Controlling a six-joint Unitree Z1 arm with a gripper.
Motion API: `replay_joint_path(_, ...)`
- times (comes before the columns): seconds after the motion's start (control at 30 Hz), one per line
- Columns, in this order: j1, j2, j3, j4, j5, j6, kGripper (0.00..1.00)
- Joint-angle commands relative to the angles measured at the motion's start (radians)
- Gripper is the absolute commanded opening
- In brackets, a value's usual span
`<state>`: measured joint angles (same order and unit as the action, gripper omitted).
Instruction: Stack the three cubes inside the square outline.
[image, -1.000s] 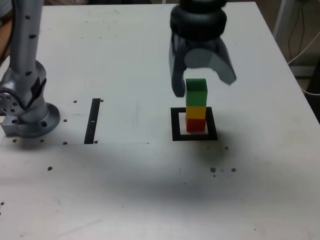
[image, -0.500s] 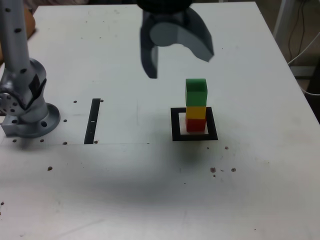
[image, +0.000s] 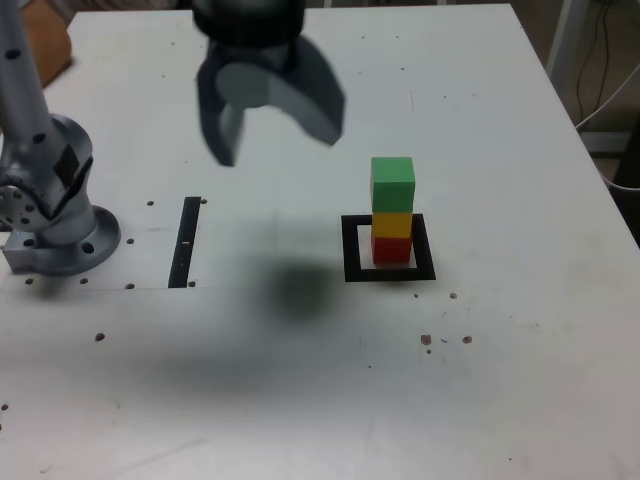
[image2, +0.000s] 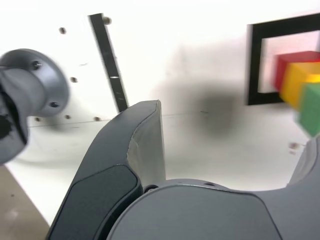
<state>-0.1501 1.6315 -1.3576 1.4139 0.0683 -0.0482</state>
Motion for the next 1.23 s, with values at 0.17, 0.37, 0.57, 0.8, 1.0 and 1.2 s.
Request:
replay_joint_path(0.17, 0.022, -0.055, 0.153, -0.068, 0.016, 0.001, 0.99)
replay_joint_path(0.37, 0.047, -0.113, 0.262, -0.121, 0.039, 0.005, 0.99)
replay_joint_path(0.57, 0.078, -0.159, 0.373, -0.161, 0.040, 0.007, 0.99)
replay_joint_path(0.8, 0.092, -0.165, 0.514, -0.285, -0.005, 0.018, 0.99)
replay_joint_path(1.0, 0.092, -0.156, 0.565, -0.341, -0.038, 0.024, 0.99)
replay_joint_path(1.2, 0.088, -0.122, 0.575, -0.347, -0.072, 0.034, 1.00)
